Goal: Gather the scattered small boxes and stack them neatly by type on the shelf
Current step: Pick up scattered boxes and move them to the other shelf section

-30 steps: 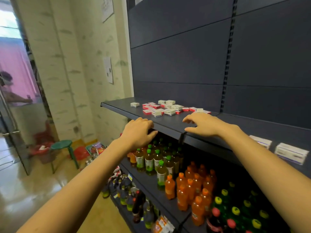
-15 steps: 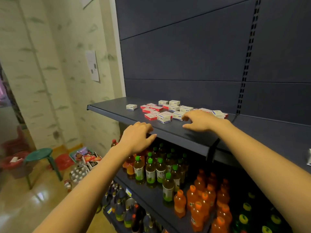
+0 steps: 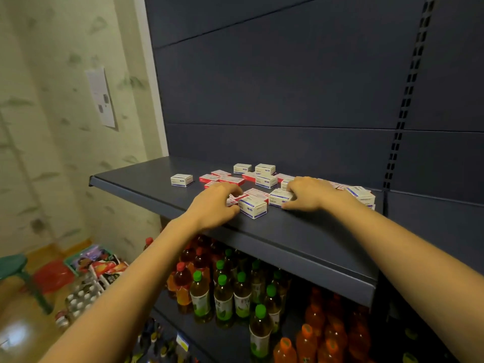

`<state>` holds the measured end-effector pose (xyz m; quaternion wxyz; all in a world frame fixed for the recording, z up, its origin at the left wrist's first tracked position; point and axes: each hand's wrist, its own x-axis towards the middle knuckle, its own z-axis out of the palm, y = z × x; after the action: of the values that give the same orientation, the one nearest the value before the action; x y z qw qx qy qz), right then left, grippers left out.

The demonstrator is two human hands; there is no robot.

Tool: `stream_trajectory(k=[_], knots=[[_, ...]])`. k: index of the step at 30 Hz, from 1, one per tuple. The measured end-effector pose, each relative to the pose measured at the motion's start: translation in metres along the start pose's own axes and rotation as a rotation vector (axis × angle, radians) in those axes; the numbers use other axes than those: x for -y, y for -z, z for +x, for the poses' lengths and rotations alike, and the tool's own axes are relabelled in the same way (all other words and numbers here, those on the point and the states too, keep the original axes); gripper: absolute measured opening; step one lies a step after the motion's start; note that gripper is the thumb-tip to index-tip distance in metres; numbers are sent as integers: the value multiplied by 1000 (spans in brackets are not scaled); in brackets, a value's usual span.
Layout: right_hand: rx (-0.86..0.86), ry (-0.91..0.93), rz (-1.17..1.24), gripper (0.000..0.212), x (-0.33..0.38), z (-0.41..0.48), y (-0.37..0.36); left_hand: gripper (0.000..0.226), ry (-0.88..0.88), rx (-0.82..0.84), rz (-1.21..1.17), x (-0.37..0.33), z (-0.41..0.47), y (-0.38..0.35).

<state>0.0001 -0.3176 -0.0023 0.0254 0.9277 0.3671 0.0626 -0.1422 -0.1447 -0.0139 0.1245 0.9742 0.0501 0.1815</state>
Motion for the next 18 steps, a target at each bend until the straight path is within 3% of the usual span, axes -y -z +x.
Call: stream_trajectory(k=[6, 13, 18], knots=[[2, -20, 5, 47, -1, 7, -3, 52, -103, 167, -50, 19, 32, -5], [-90, -185, 159, 50, -5, -21, 11, 62, -256, 448, -158, 33, 64, -4], [-168, -282, 255, 44, -2, -54, 9, 41, -426, 368, -176, 33, 76, -8]])
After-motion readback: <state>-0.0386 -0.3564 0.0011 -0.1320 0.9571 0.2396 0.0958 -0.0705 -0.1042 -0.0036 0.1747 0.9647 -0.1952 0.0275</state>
